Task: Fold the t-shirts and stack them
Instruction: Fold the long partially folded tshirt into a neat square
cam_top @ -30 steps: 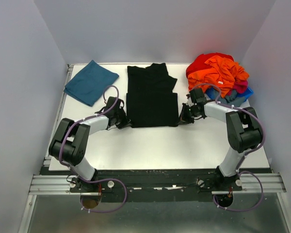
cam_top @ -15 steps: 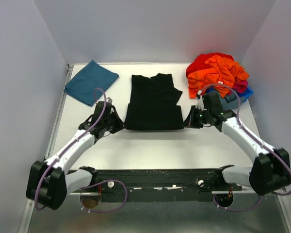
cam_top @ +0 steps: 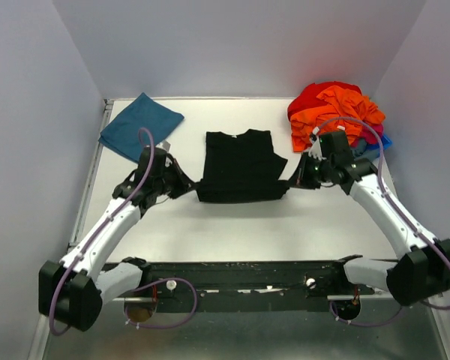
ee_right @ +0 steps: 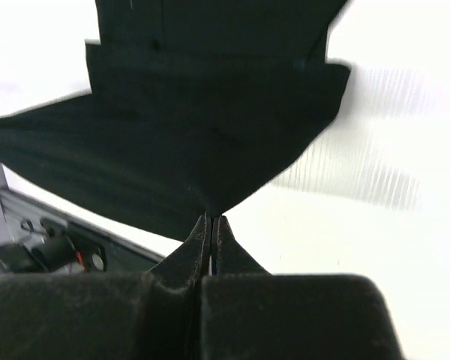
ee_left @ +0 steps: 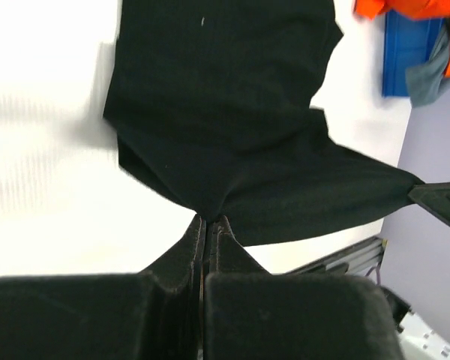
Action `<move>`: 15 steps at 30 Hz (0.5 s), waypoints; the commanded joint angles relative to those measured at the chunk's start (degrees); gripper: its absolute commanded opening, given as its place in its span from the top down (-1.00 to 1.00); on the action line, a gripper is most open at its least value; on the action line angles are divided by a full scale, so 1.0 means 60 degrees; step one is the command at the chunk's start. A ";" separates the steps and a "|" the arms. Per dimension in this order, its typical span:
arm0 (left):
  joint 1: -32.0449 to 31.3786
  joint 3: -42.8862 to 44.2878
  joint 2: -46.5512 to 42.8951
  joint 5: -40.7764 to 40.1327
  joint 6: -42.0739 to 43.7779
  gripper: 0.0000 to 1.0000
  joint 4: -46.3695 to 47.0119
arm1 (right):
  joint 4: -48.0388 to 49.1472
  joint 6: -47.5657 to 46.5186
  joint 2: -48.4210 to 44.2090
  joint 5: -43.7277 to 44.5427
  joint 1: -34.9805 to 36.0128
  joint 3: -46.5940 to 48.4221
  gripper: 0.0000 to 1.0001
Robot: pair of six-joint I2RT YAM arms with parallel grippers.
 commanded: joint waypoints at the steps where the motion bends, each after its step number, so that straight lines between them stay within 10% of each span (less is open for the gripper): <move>1: 0.0339 0.1349 0.1839 -0.0504 -0.0356 1.00 0.1133 | -0.0239 -0.0141 0.1576 0.0828 -0.0443 0.1892 0.99; 15: 0.1013 0.6093 0.7568 -0.1047 -0.0167 1.00 0.1722 | -0.0824 -0.0215 0.7378 0.0008 -0.1411 0.7973 0.99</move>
